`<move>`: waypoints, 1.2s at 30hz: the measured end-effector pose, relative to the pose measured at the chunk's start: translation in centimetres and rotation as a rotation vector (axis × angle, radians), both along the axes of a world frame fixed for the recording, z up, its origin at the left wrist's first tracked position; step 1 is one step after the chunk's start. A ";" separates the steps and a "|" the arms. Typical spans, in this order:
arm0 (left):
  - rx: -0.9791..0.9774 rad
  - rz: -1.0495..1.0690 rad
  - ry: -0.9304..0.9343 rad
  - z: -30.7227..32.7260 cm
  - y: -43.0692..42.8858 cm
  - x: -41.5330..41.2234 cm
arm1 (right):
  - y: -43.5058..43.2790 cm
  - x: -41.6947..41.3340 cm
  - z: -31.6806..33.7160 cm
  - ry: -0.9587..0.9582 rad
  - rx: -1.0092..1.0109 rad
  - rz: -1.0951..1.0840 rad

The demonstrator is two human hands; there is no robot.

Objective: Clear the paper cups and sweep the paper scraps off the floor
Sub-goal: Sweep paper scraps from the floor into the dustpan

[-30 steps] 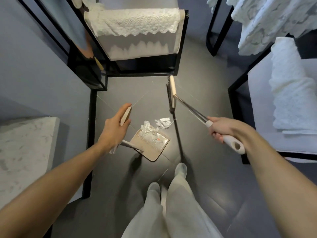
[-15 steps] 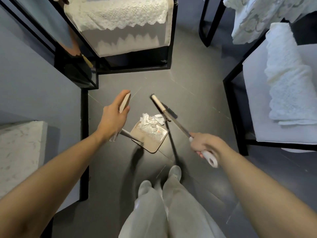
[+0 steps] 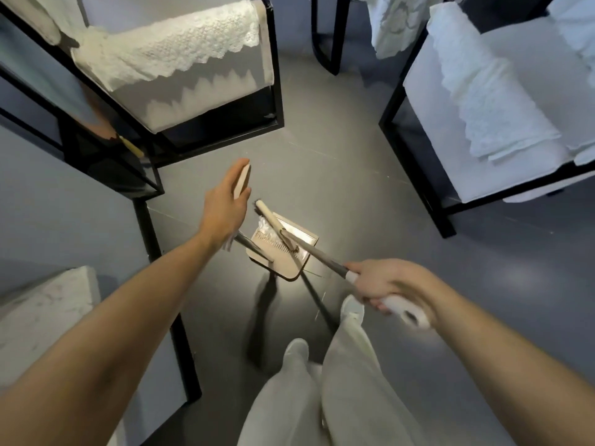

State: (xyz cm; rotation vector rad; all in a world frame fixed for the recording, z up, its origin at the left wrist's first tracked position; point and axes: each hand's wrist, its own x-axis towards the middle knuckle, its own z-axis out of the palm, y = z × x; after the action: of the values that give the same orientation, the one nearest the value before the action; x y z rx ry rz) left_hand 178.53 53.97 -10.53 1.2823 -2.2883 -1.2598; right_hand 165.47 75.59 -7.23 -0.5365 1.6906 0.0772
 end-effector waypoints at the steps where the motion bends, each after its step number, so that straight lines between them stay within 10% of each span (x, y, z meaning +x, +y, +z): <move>1: -0.005 -0.015 0.001 0.1 0.0 0.6 | 0.3 0.0 0.5 -0.029 0.006 -0.105; 10: -0.028 -0.056 0.014 1.2 1.3 5.8 | 2.7 -0.2 3.3 -0.043 -0.032 -0.448; 31: 0.056 0.069 -0.039 0.2 4.7 16.2 | 1.0 5.0 -1.5 0.281 -0.030 0.001; 36: 0.039 0.102 -0.031 -0.3 3.2 15.7 | 0.7 6.8 -4.8 0.096 -0.032 -0.223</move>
State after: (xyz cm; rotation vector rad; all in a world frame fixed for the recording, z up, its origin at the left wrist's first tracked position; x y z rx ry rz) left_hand 194.18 57.12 -10.81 1.4225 -2.1989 -1.2639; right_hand 172.25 76.29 -12.04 -0.3700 1.8379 -0.0867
